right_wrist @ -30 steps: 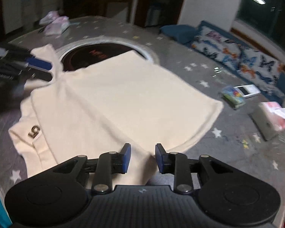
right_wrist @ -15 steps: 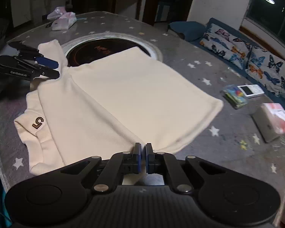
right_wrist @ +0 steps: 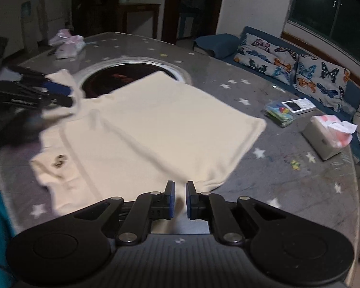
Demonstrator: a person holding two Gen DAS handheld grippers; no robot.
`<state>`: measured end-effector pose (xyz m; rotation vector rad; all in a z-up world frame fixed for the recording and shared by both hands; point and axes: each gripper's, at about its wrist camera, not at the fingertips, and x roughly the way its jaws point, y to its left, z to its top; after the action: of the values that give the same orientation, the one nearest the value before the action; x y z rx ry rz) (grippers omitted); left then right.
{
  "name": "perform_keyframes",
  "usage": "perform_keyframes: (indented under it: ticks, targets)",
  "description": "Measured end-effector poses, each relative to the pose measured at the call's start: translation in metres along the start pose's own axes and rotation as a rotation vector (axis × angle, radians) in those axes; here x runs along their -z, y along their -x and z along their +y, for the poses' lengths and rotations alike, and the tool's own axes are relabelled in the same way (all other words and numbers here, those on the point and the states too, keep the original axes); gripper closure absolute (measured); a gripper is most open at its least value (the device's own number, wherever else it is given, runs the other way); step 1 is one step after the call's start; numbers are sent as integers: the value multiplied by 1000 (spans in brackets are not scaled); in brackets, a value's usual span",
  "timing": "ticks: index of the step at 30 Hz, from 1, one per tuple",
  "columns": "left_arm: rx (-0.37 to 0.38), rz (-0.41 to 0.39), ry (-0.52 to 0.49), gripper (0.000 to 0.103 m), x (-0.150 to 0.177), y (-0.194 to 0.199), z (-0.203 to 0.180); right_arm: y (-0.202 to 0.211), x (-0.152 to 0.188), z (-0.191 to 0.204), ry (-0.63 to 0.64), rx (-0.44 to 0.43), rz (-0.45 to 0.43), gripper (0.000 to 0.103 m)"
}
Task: Fold clothes
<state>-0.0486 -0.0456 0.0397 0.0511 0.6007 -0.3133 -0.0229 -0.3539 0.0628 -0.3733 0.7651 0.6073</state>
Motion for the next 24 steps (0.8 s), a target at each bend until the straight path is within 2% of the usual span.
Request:
perform_keyframes:
  ticks: [5,9,12,16,19,24]
  targets:
    - [117,-10,-51,63,0,0,-31,3,19,20,-26,-15,10,95]
    - [146,27,-71,64,8,-12,-44,0,36,23,-60,3,32,95]
    - [130,57,-72,65,15,-20,-44,6,40,21,-86,12,28,95]
    - [102,50,-58,65,16,-17,-40,10,32,13,-118,33,-10,95]
    - [77,45,-44,63,15,-15,-39,1,23,4,-166,47,-54,95]
    - [56,58,-28,64,17,-19,-38,-24,26,-7,-247,65,-50,94]
